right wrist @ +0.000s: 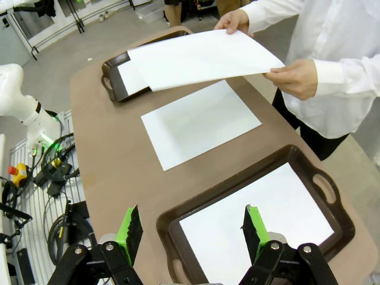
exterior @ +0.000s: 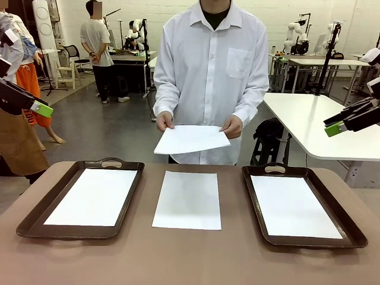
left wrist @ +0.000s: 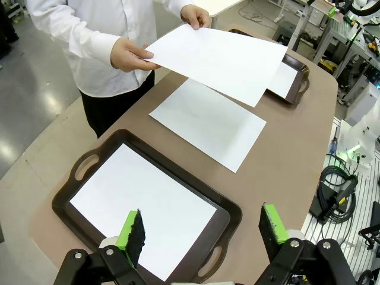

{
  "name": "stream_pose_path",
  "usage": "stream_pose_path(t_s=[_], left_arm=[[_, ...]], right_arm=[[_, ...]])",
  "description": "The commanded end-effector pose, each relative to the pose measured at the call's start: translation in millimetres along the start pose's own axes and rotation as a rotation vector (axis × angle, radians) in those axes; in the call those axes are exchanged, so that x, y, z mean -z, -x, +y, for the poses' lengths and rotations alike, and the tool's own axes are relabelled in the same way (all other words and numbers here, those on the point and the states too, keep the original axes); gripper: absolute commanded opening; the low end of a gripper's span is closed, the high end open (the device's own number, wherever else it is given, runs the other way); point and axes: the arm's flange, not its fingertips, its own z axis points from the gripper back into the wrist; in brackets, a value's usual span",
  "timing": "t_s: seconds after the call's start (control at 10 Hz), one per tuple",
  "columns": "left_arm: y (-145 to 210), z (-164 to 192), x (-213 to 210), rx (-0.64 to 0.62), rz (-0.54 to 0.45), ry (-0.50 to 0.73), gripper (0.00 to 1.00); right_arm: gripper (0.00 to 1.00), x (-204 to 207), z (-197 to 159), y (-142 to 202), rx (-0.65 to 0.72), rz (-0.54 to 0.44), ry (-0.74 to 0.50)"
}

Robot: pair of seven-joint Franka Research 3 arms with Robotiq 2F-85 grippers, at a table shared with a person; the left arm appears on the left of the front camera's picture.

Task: Sort the A4 documents.
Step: Receive the A4 Paper.

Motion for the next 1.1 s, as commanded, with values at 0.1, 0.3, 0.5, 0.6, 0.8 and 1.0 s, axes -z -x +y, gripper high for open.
stream_pose_path(t_s=[0.1,0.3,0.5,0.6,0.8,1.0], left_arm=[[-0.1,-1.6,-0.1,0.002,0.000,-0.001,1.00],[-0.1,-1.6,-0.1,0.002,0.000,-0.001,1.00],[-0.1,-1.6,-0.1,0.002,0.000,-0.001,1.00],[-0.1,-1.6,-0.1,0.002,0.000,-0.001,1.00],[-0.1,-1.6,-0.1,0.002,0.000,-0.001,1.00],[-0.1,-1.6,-0.1,0.002,0.000,-0.001,1.00]], right_arm=[[0.89,0.6,0.0,0.7,0.001,-0.001,-0.002],[0.89,0.6,0.0,0.7,0.001,-0.001,-0.002],[0.89,0.6,0.0,0.7,0.001,-0.001,-0.002],[0.89,0.6,0.0,0.7,0.001,-0.001,-0.002],[0.89,0.6,0.0,0.7,0.001,-0.001,-0.002],[0.89,0.6,0.0,0.7,0.001,-0.001,-0.002]])
